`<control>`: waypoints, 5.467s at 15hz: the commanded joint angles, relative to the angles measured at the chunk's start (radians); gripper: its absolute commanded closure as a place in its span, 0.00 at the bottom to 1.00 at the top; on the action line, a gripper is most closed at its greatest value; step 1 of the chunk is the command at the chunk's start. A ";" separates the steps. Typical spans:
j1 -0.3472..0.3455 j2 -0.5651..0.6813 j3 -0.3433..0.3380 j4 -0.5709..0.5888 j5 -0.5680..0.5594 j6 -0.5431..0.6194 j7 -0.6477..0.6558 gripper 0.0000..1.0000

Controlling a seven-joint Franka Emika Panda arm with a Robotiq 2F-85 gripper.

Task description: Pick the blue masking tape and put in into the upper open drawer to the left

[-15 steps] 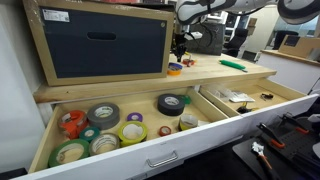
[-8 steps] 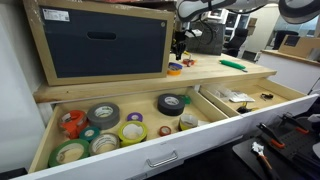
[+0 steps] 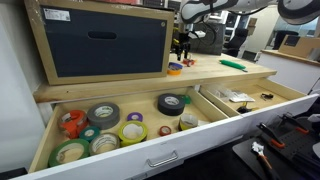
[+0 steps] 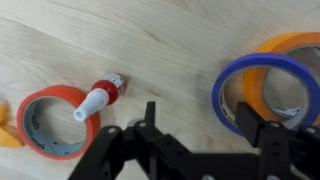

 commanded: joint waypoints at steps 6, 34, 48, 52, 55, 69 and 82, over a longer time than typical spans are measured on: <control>-0.026 0.028 0.041 0.017 0.084 -0.037 -0.015 0.00; -0.150 0.018 0.074 -0.112 0.342 -0.019 0.012 0.38; -0.143 -0.143 0.090 -0.213 0.291 -0.067 -0.143 0.97; -0.140 -0.270 0.089 -0.287 0.261 -0.171 -0.272 0.97; -0.118 -0.365 0.086 -0.373 0.202 -0.225 -0.366 0.97; 0.075 -0.628 0.157 -0.855 -0.097 0.131 -0.346 0.97; 0.165 -0.740 0.192 -1.164 -0.333 0.456 -0.037 0.97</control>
